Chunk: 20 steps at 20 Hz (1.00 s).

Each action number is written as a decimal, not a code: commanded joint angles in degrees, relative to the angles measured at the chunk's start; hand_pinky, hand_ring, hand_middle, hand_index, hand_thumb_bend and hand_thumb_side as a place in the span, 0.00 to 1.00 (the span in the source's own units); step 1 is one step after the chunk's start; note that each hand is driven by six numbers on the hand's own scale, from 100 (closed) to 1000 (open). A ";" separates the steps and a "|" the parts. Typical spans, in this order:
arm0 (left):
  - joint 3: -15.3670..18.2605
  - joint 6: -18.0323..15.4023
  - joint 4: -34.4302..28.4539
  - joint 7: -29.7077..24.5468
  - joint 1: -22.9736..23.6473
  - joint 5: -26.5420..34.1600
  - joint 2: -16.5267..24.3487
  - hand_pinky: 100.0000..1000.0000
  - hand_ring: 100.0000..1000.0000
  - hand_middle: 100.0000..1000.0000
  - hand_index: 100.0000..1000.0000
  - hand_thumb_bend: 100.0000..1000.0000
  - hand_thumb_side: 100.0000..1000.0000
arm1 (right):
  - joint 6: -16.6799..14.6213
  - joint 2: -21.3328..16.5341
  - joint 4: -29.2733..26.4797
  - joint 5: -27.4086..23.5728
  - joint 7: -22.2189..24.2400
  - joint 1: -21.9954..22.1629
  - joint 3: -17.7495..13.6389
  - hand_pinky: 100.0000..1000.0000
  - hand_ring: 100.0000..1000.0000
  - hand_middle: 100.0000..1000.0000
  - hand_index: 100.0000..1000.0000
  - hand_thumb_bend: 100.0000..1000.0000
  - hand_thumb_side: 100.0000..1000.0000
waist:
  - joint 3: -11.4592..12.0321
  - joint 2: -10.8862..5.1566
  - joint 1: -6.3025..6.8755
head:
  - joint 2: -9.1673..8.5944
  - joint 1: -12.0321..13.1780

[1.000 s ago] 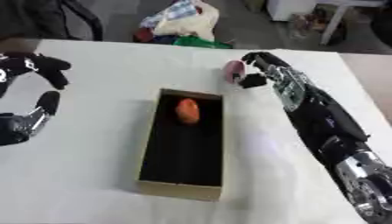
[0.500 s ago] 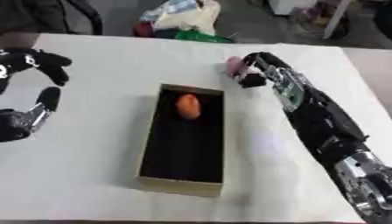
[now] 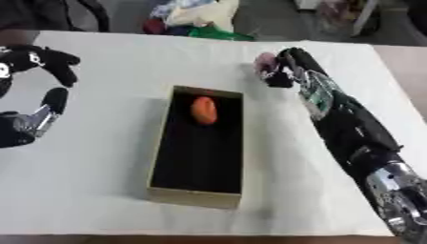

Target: Pick up objects on the table and place them in the box.

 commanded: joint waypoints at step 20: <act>4.87 1.18 3.13 3.60 2.45 -1.52 1.78 0.68 0.54 0.53 0.82 0.00 0.53 | -20.05 -7.11 -29.84 -20.86 11.34 5.07 17.09 0.68 0.68 0.28 0.37 0.00 0.27 | -7.49 -3.78 1.06 | 1.78 3.50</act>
